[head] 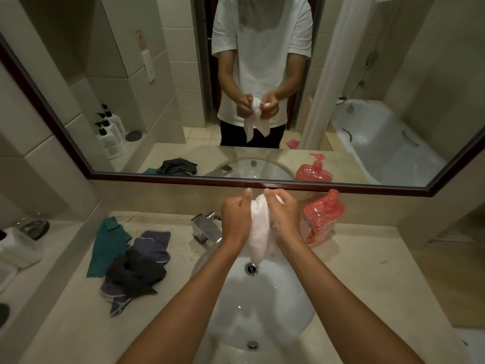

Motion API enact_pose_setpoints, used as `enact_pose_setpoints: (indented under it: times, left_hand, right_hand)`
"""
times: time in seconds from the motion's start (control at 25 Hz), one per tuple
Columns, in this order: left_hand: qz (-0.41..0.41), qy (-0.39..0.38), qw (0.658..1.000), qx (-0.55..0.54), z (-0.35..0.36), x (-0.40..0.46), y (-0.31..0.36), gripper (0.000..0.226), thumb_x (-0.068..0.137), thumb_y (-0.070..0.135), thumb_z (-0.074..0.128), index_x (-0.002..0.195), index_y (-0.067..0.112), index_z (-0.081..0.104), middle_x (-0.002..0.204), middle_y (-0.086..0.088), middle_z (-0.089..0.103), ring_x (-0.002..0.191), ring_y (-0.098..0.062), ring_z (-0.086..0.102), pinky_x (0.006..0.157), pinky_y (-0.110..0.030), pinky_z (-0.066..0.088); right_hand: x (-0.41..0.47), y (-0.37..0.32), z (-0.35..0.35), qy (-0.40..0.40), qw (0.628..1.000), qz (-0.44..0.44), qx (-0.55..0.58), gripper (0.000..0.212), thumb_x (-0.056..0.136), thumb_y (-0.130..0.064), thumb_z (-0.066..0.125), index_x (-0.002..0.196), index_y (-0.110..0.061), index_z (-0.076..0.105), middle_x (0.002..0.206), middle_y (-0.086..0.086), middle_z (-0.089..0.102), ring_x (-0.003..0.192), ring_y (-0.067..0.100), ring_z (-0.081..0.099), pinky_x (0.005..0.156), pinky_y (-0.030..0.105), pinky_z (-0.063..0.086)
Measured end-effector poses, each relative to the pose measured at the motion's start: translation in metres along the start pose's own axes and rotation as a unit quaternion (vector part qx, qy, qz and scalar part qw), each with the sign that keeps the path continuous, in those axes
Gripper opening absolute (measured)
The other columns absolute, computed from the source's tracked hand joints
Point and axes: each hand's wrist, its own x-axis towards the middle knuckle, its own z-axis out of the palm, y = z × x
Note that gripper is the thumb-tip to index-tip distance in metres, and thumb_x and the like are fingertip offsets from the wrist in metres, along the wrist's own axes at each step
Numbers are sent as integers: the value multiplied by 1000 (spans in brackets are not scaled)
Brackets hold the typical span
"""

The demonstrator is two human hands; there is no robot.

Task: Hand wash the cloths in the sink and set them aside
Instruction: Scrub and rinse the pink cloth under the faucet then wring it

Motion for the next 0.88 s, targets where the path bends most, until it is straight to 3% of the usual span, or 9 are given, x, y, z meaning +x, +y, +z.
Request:
enact_pose_setpoints:
  times: [0.12,0.32,0.52,0.64,0.76,0.88]
  left_hand:
    - [-1,6,999,34,9,-1,7,57,100,41,47,50,20,32,46,8,37,46,-12,34,50,-31,27]
    - [-48,45,996,68,2,16,5,59,105,33,47,51,17,31,49,2,39,51,-19,35,57,-34,30]
    - [-23,-12,995,91,11,-3,-7,60,103,35,48,47,17,35,41,4,41,44,-16,42,55,-34,34]
    - [-36,-9,992,121,7,5,-6,56,103,37,49,51,16,46,57,-9,60,63,-34,63,62,-40,49]
    - [-61,-5,991,122,0,14,-7,55,105,35,46,54,15,52,61,-10,61,70,-34,65,68,-41,52]
    - [-7,-42,989,142,7,-1,-9,59,102,47,42,58,9,52,65,-19,63,69,-39,65,63,-43,50]
  right_hand:
    - [2,-11,9,23,997,-6,-71,24,92,-35,64,77,-16,67,73,-4,68,73,15,63,67,33,48]
    - [-20,0,18,16,996,-55,-62,35,82,-32,58,61,-4,53,56,9,54,56,15,47,55,39,43]
    - [8,4,16,9,996,17,-86,39,93,-22,63,61,0,57,59,14,57,59,18,48,58,36,41]
    - [-3,21,15,6,998,37,-55,39,92,-20,63,58,-5,53,55,4,52,55,16,46,56,31,37]
    - [-19,35,17,-5,997,28,-67,40,93,-21,62,63,3,54,57,5,55,55,16,49,55,30,38]
    - [1,20,16,0,996,46,-75,37,95,-17,58,59,-8,50,59,9,50,58,18,44,59,33,36]
